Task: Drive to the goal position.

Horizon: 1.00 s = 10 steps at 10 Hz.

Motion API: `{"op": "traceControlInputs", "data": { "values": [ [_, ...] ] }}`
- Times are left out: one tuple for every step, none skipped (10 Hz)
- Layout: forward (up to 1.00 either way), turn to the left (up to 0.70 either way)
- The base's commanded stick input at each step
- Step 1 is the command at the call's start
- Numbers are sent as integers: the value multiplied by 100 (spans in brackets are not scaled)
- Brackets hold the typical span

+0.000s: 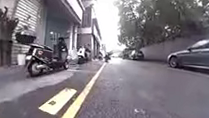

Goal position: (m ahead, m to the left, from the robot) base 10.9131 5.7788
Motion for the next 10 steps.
{"op": "traceControlInputs", "data": {
  "values": [
    [45,0],
    [45,0],
    [45,0],
    [45,0],
    [45,0],
    [45,0],
    [45,0],
    [45,0],
    [45,0],
    [45,0]
  ]
}}
